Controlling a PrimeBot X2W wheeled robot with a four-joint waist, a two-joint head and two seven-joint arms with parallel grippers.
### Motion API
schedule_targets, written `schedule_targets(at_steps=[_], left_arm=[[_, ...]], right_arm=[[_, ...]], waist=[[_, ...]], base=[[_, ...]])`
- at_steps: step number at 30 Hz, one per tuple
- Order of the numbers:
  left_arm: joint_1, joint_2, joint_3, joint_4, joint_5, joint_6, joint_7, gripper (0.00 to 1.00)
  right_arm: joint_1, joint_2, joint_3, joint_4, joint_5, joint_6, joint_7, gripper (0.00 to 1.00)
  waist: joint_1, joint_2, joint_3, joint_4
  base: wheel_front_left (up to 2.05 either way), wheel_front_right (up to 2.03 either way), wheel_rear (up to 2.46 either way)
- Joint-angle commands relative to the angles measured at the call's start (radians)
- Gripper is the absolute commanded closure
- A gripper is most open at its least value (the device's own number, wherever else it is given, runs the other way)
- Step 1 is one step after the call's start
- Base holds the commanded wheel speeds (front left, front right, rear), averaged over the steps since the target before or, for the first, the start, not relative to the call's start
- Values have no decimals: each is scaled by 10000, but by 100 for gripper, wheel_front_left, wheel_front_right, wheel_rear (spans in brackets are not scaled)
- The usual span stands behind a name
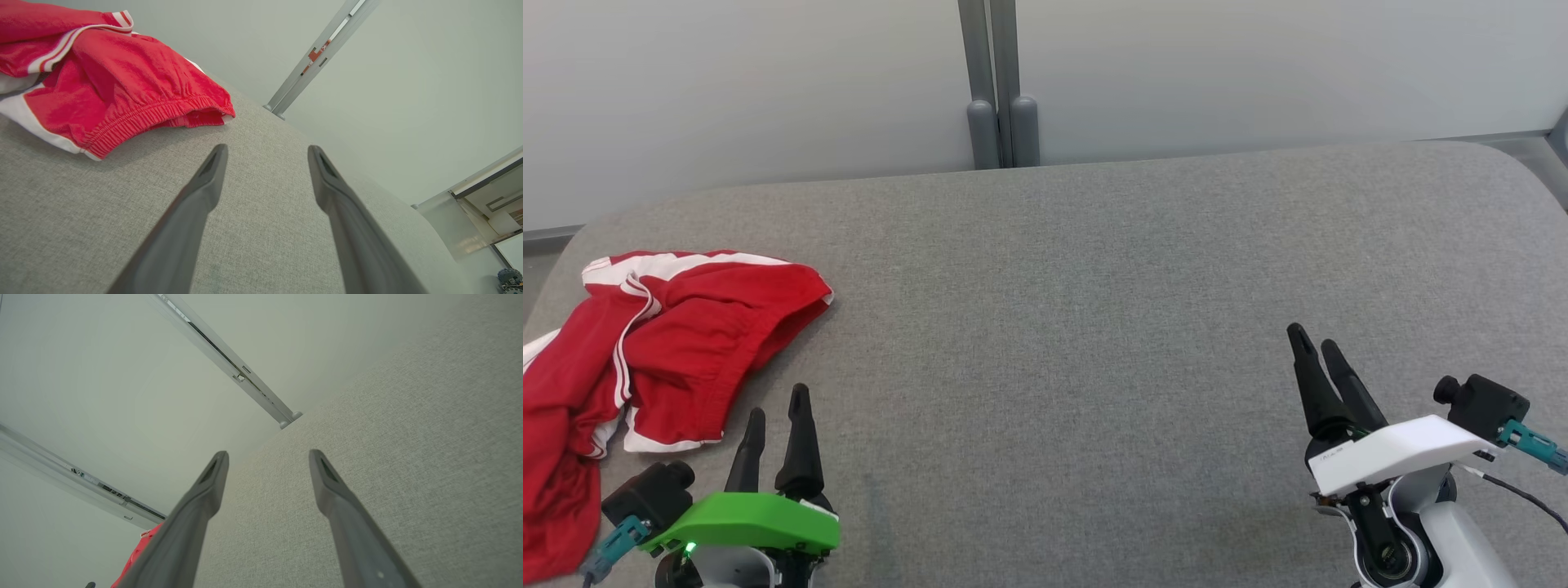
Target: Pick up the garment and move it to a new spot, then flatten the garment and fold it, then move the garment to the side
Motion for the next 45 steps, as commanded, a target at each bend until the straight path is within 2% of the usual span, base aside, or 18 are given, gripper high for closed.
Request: schedule_targets(at_steps=[1, 20, 45], left_arm=[[-299, 70, -42, -27, 412, 29, -105, 0], [-307, 130, -311, -107, 2504, 94, -618, 0], [-373, 124, -460, -19, 4521, 156, -1173, 0]], right_arm=[[-284, -129, 98, -14, -382, 2, -119, 0], [-460, -71, 209, 468, -3032, 2, -629, 0], [-544, -109, 601, 371, -4854, 3, -1191, 0]], waist=[[0, 0, -17, 1], [-1, 0, -136, 9], [-1, 0, -106, 9]], base=[[0, 0, 0], [0, 0, 0], [0, 0, 0]])
